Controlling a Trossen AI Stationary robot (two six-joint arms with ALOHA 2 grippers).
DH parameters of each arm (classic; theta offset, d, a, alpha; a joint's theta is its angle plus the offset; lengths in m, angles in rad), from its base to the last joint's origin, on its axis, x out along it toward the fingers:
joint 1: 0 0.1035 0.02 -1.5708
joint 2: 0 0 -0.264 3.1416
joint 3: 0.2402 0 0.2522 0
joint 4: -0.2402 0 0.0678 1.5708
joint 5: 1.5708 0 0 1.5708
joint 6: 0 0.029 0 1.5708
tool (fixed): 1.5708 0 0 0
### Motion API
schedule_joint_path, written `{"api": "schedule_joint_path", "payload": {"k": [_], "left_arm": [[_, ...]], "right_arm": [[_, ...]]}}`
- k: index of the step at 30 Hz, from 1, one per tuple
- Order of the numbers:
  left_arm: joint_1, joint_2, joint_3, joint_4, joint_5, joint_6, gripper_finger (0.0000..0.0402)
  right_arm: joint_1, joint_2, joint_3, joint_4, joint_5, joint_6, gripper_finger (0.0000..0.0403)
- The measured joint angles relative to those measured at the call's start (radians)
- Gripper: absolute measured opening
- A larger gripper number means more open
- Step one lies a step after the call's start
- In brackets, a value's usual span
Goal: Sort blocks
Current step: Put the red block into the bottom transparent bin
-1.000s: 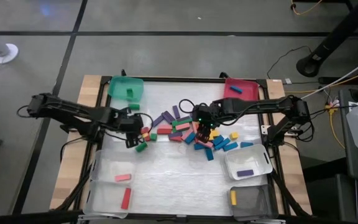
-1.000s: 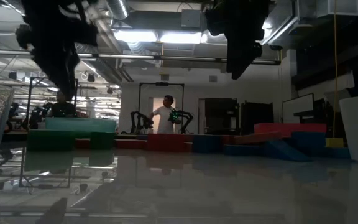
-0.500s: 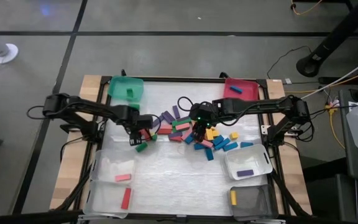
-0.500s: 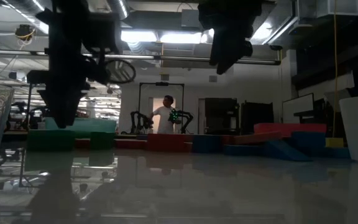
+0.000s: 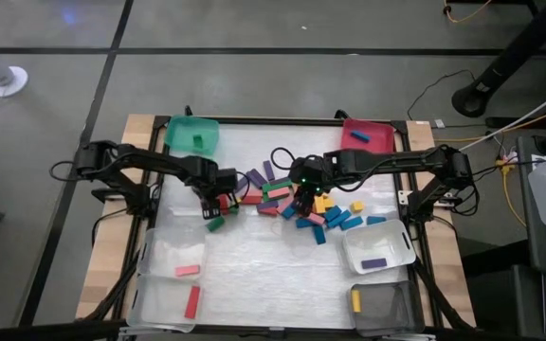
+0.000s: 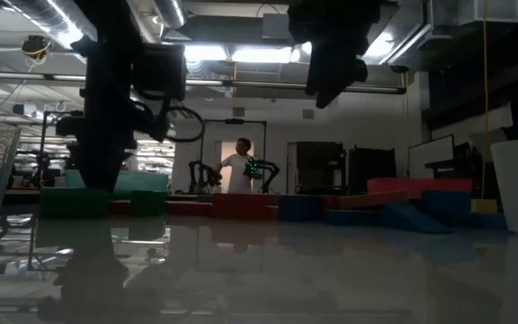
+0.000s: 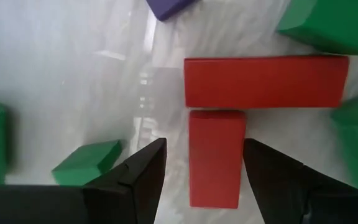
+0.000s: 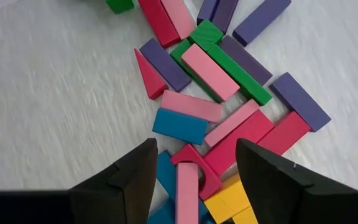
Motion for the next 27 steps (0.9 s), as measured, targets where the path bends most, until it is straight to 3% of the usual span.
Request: {"api": "schedule_joint_path", "payload": {"k": [8,15,21,27], "left_arm": [[0.007,0.037,-0.052,0.057,0.013,-0.007,0.0197],[0.007,0.03,-0.054,0.052,0.022,-0.02,0.0113],[0.007,-0.017,-0.041,0.007,0.02,-0.032,0.0113],[0.007,-0.141,0.018,-0.104,0.031,-0.031,0.0113]], "right_arm": [[0.0,0.0,0.0,-0.01,0.0,0.014,0.0216],[-0.029,0.001,0.0,-0.081,0.071,0.239,0.0216],[-0.039,0.001,0.0,-0.077,0.088,0.346,0.0216],[-0.04,0.006,0.0,-0.075,0.114,0.441,0.0216]]}}
